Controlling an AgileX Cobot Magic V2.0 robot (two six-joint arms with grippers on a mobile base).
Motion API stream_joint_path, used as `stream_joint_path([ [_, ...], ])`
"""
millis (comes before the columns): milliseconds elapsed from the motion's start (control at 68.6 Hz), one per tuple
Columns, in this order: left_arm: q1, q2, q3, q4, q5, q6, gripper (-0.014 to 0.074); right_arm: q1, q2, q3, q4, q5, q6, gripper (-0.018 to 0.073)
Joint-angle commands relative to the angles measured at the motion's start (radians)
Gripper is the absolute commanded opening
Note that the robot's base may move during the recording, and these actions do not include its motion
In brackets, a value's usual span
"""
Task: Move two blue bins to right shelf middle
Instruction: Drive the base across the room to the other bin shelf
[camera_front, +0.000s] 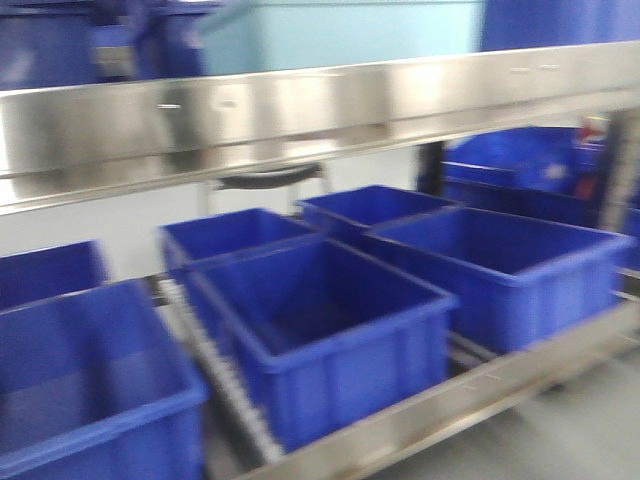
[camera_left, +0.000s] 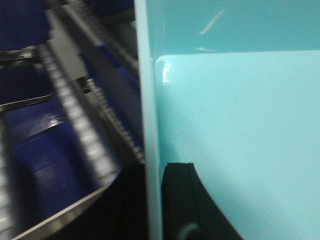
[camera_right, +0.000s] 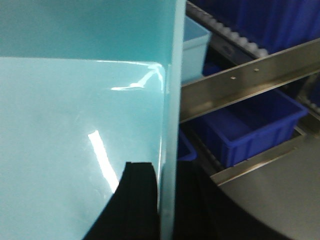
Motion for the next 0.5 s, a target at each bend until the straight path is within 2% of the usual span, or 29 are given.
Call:
stream_joint_path([
  [0, -0.01, -0.006, -0.009, 0.006, -0.041, 0.01, -0.0111, 0.001, -0.007, -0.012, -0.016, -0.053, -0.009, -0.0162],
  [481, -0.01, -0.006, -0.009, 0.006, -0.041, 0.01, -0.0111, 0.001, -0.007, -0.012, -0.016, -0.053, -0.009, -0.0162],
])
